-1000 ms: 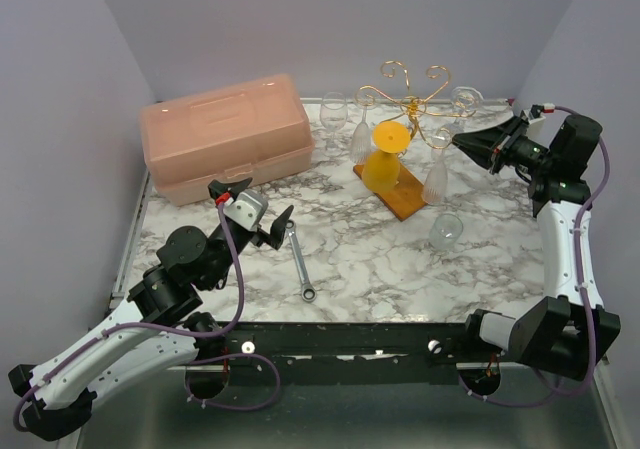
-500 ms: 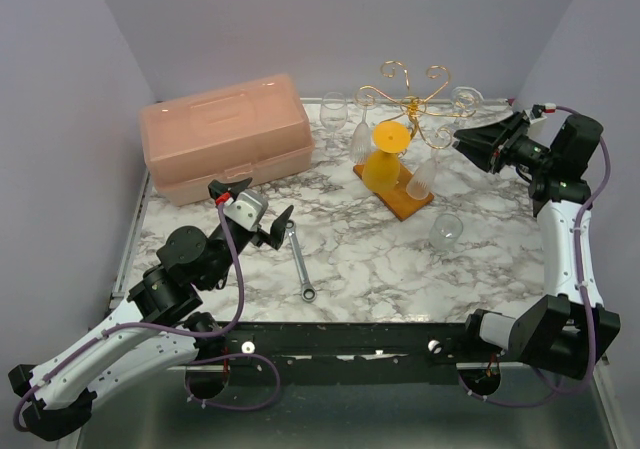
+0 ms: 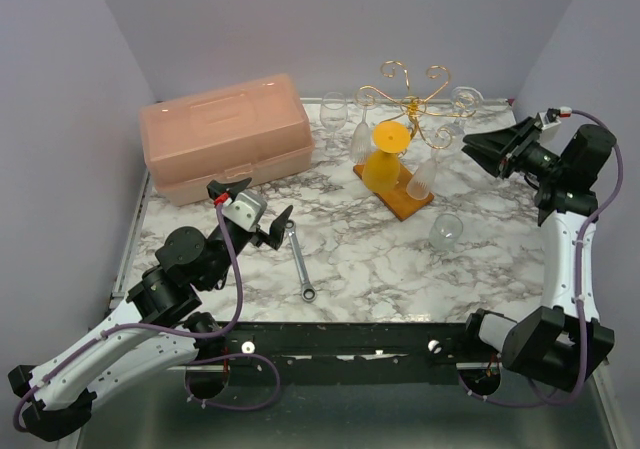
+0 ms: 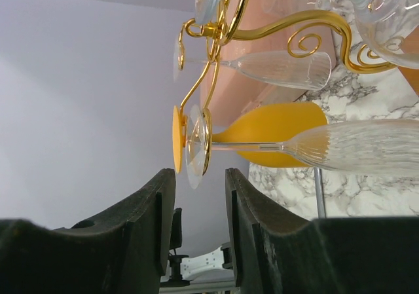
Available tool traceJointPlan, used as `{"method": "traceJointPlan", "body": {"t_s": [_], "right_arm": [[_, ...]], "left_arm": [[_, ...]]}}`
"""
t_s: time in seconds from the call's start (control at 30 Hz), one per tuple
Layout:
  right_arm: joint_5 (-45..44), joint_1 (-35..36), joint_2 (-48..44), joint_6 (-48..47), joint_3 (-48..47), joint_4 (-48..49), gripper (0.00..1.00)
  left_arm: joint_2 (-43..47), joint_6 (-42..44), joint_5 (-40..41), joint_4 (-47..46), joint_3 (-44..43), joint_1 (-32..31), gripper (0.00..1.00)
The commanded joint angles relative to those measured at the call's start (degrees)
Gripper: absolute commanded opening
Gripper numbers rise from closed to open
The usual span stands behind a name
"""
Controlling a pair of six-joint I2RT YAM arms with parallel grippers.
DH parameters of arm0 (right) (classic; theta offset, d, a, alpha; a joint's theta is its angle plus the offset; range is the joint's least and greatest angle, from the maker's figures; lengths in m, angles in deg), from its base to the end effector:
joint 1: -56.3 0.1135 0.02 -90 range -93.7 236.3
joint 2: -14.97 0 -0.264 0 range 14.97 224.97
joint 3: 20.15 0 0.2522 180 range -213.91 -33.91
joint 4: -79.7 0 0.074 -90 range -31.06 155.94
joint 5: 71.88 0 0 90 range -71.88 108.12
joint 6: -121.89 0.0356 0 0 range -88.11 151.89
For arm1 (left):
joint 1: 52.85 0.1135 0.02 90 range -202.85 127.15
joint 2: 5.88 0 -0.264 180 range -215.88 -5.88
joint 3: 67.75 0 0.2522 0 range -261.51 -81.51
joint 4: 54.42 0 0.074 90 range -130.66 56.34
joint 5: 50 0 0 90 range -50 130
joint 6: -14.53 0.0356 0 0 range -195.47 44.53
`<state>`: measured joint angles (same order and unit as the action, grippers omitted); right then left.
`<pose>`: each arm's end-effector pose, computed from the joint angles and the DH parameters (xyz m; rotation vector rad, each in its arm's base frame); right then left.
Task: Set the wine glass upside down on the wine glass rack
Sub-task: Turn the wine glass upside down at the wine rack.
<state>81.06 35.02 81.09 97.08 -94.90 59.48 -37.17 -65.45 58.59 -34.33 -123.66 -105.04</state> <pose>0.2452 -0.0615 0.3746 0.5503 1.8338 1.4949 0.0893 -0.0966 0.3642 0.5411 1.4053 -0.3509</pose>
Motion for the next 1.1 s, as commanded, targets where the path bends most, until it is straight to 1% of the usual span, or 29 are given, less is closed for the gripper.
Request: {"method": "traceJointPlan", "body": {"t_s": [0.0,0.3,0.43,0.9,1.07], "right_arm": [[2.5,-1.4,-2.0,-3.0,1.5,1.4,0.43],[5.8,-4.6,-3.1,-7.0,4.0,1.4,0.43],[7.1,-5.3,-3.2,-10.2,4.2,1.0,0.44],[6.6,-5.7,-3.2,-22.4,3.2,-6.0,0.46],[7.2,-5.6,-3.1,-30.3,1.6,-10.5,0.46]], "left_arm": [[0.7,-0.1,-1.3,-0.4,0.6,0.3,0.99],[0.8,-0.5,-1.8,-0.5,0.7,0.3,0.99],[0.9,-0.6,-1.9,-0.4,0.7,0.3,0.98],[1.5,-0.8,-1.9,-0.2,0.4,0.5,0.99],[2.3,-1.2,-2.3,0.0,0.4,0.8,0.99]]}}
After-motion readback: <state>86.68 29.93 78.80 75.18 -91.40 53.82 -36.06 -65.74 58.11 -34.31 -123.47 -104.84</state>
